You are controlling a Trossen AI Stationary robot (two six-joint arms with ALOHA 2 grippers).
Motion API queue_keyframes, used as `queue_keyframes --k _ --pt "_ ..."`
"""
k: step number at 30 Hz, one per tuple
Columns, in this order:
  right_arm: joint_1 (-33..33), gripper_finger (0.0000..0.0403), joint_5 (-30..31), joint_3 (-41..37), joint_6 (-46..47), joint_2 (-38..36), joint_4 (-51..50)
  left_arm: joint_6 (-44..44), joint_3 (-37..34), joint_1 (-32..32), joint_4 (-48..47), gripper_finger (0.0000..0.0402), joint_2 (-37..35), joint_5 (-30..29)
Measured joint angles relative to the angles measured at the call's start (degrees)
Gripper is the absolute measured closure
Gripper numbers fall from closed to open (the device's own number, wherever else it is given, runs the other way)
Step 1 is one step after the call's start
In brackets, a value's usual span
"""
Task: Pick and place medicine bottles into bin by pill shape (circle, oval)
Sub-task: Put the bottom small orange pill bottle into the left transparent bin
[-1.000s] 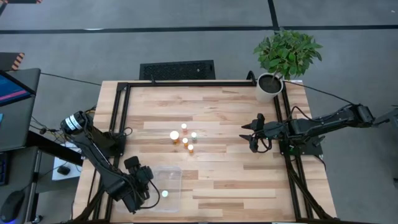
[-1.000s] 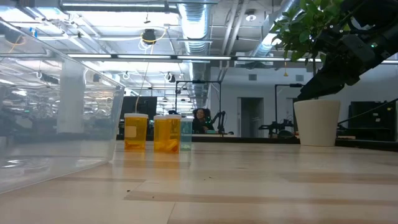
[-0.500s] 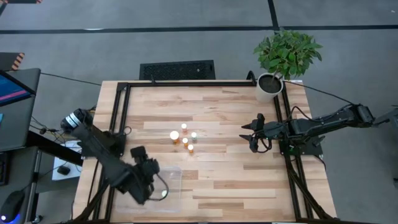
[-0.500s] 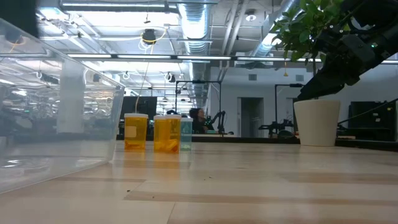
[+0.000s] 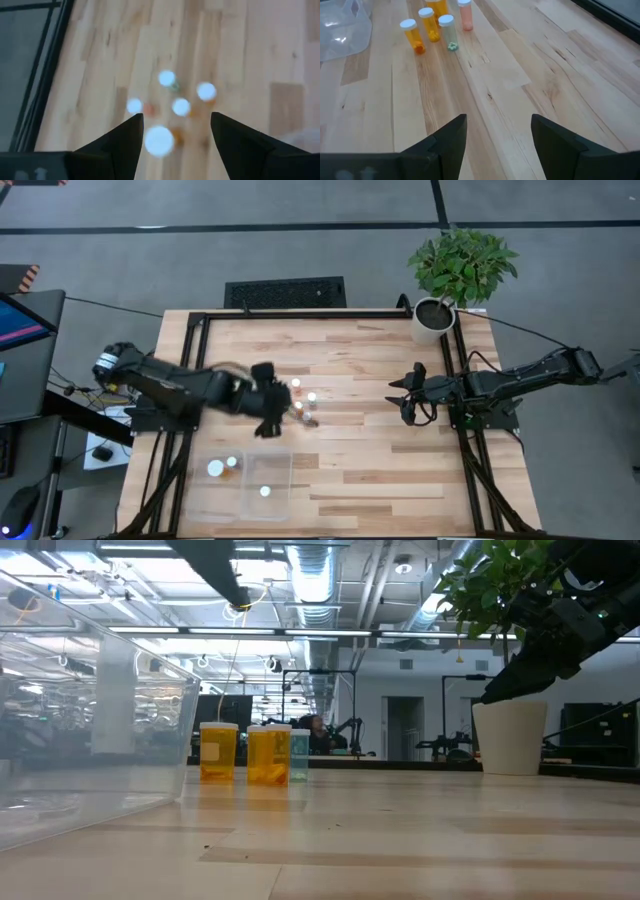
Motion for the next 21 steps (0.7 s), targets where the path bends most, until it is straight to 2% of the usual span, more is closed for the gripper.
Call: queue_keyframes --k 5,12,17,21 --pt "0.0 0.0168 -0.02 0.0 0.02 -0.01 -0.55 7.53 -2.44 9.02 6.66 0.0175 0.02 7.18" --pt "0.0 0.0168 -0.02 0.0 0.02 0.0 -1.94 10.4 -8.09 17.9 9.32 0.0175 0.0 12.68" --pt "0.0 0.0168 -0.02 0.0 0.02 0.01 -2.35 10.0 -14.5 21.16 12.9 0.0175 0.02 17.4" --pt "0.0 0.0168 -0.02 0.0 -0.04 -0.01 -2.37 9.99 -17.38 21.49 15.83 0.0175 0.02 18.62"
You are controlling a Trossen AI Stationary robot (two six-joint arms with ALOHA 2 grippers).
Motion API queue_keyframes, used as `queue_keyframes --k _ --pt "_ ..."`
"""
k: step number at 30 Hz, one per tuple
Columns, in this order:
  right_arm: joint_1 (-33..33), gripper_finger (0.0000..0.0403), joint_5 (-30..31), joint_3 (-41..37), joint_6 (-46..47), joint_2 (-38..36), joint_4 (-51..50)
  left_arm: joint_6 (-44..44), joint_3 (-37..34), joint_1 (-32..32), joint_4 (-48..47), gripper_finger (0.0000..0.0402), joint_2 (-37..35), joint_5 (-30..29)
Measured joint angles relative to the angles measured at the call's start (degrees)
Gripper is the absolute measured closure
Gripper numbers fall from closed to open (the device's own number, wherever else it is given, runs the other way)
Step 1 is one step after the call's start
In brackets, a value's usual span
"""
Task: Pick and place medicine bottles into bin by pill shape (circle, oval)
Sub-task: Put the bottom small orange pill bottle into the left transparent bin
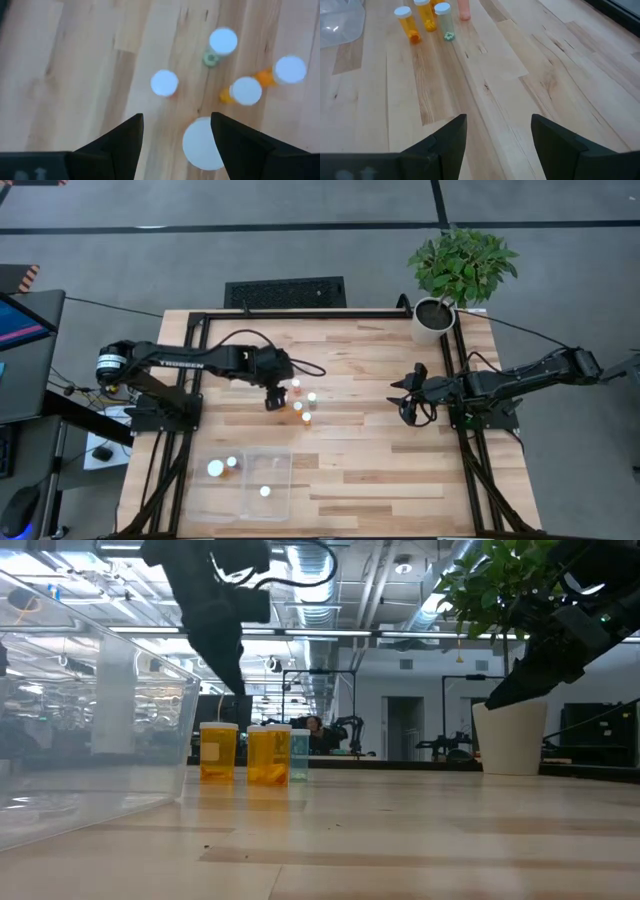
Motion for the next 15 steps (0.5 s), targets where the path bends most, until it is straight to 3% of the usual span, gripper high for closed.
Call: queue_keyframes --k 6,15 --pt "0.0 0.0168 0.0 0.0 -0.24 0.02 0.0 -1.33 -1.17 -0.55 -0.41 0.017 0.0 2.16" --pt "0.0 0.0168 0.0 0.0 -0.37 0.0 0.0 -3.36 -1.17 -1.89 -0.25 0.0109 0.0 -0.17"
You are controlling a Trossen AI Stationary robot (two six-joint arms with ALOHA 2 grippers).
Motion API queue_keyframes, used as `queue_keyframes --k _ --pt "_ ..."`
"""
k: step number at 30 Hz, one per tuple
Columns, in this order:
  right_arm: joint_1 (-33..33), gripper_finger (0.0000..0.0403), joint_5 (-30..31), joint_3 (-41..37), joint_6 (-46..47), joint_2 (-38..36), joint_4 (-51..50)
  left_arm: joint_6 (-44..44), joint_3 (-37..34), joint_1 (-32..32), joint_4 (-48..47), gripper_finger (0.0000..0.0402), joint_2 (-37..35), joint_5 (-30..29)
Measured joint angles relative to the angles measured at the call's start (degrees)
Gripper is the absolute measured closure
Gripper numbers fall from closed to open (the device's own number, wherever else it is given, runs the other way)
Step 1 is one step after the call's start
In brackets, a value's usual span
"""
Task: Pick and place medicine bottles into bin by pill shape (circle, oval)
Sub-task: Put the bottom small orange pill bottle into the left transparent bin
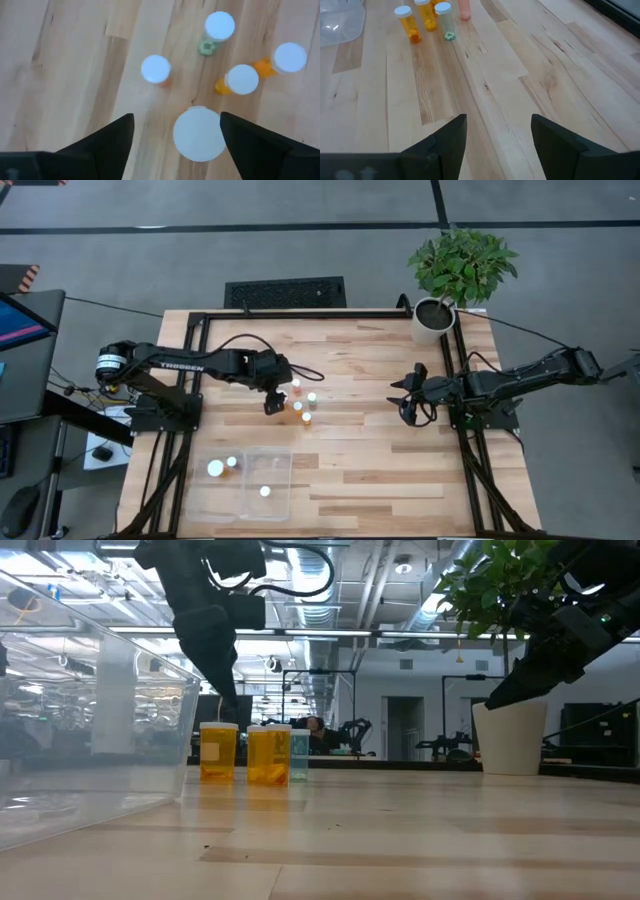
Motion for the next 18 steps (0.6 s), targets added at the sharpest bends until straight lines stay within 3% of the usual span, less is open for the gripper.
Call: queue_keyframes --k 6,18 --pt "0.0 0.0168 0.0 0.0 0.0 0.0 0.0 -1.27 0.0 -1.08 1.04 0.0104 0.0 0.32" --pt "0.0 0.0168 0.0 0.0 0.02 0.0 0.02 3.43 1.16 -8.4 16.24 0.0104 0.0 1.81"
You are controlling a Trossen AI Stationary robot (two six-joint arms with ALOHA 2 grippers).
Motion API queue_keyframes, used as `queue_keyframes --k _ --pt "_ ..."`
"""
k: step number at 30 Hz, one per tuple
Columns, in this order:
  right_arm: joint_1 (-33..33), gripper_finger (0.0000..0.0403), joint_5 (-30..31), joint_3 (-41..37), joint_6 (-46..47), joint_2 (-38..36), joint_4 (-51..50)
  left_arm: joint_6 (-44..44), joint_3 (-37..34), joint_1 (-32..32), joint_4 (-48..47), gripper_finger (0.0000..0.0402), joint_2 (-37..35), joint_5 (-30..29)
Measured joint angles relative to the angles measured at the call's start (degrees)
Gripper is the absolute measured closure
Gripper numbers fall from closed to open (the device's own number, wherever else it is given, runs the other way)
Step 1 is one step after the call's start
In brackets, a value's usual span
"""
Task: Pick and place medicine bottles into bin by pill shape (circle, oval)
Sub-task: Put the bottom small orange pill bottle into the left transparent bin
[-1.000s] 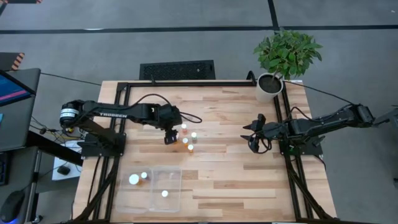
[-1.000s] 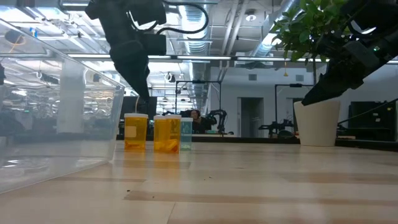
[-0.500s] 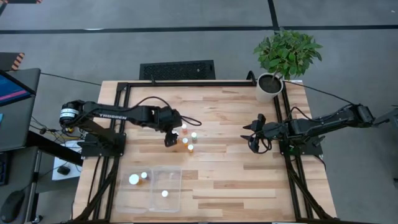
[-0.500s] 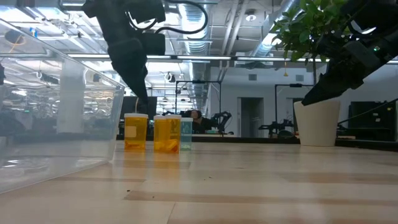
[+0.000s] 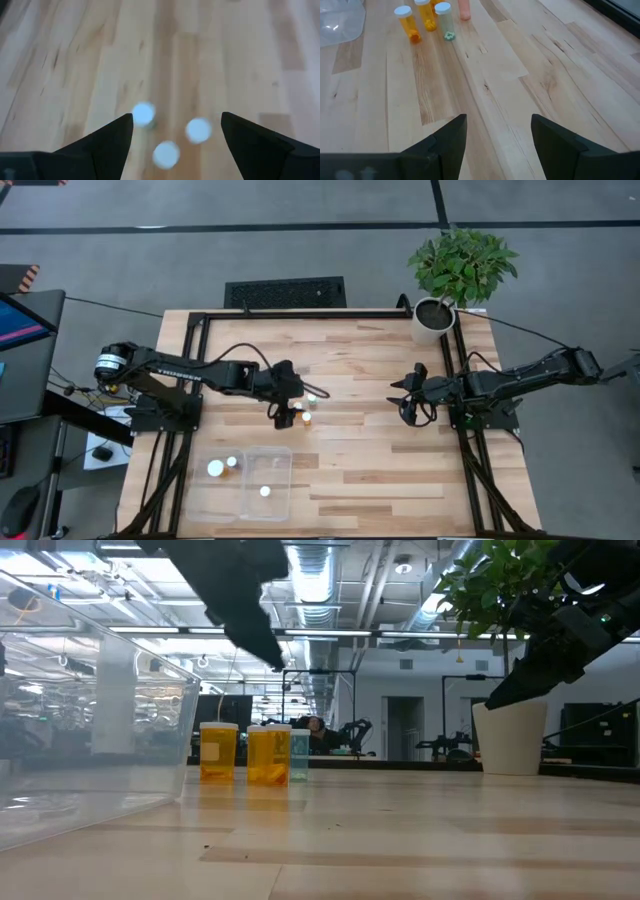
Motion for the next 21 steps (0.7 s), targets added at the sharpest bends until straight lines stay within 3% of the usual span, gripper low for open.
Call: queue_keyframes --k 5,15,21 --pt "0.0 0.0168 0.0 0.0 0.0 0.02 0.03 0.82 0.0 -1.62 2.05 0.0104 1.51 0.02" --pt "-0.02 0.0168 0.02 0.0 0.44 0.0 -0.22 4.0 1.83 -2.28 2.83 0.0104 12.11 1.8" --pt "-0.02 0.0168 0.02 -0.02 0.5 0.0 -0.68 5.67 3.21 -2.41 1.39 0.0104 13.36 2.0"
